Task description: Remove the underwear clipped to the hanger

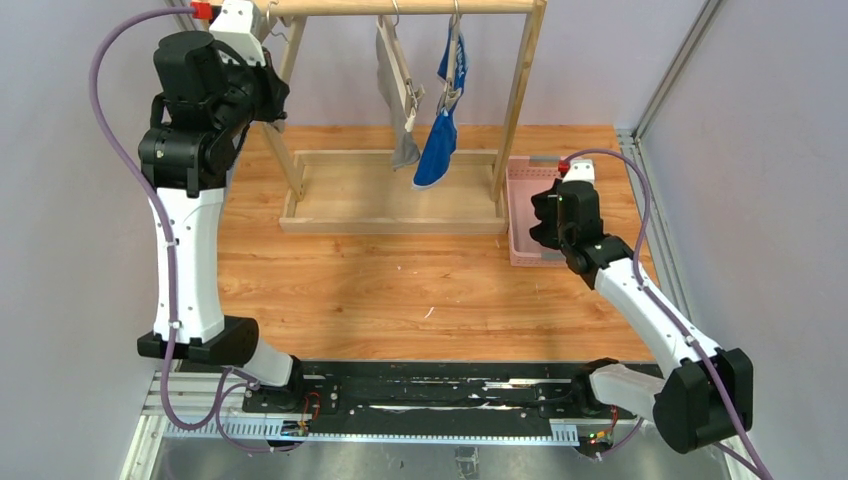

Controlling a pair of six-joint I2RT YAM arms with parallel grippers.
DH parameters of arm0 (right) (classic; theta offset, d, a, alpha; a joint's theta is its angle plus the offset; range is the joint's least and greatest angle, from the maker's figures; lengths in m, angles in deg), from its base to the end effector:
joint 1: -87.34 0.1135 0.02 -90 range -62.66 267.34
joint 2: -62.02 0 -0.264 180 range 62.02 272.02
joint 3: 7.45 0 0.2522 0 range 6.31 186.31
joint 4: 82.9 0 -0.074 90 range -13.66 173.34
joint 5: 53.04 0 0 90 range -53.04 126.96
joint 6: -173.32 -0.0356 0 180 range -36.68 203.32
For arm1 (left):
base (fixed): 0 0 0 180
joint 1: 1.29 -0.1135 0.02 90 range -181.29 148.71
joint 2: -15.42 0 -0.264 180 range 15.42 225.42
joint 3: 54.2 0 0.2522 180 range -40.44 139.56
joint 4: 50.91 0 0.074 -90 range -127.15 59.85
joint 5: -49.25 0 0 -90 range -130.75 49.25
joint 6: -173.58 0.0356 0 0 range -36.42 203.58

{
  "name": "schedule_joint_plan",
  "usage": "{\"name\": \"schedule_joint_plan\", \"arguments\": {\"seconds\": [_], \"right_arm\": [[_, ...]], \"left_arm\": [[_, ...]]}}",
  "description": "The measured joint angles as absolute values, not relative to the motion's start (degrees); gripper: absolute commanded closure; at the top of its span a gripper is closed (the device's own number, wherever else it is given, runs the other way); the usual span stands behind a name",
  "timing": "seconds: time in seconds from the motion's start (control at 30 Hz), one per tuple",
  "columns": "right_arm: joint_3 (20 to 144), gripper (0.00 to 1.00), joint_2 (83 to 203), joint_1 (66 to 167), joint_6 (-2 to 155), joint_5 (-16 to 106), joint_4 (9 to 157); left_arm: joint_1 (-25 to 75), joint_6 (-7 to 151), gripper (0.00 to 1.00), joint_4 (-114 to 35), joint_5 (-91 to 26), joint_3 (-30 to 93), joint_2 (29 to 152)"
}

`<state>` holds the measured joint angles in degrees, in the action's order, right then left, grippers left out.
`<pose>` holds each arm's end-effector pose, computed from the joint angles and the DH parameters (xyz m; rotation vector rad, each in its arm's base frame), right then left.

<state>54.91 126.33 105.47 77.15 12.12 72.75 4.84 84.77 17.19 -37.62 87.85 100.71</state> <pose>0.2450 0.0645 0.2957 0.0628 1.9874 -0.1666 0.2424 -0.0280 0.5660 0.1525 1.7632 -0.1108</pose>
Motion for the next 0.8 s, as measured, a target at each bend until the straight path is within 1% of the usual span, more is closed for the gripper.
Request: {"name": "schedule_joint_plan", "arguments": {"seconds": [0.27, 0.8], "right_arm": [[52.02, 1.0, 130.2, 102.74, 76.23, 15.86, 76.33], [50.04, 0.99, 138.38, 101.45, 75.2, 17.74, 80.77]], "left_arm": [[4.23, 84.58, 1.0, 16.08, -37.05, 88.11, 103.95], [3.16, 83.18, 1.0, 10.57, -36.07, 86.87, 103.77]]}}
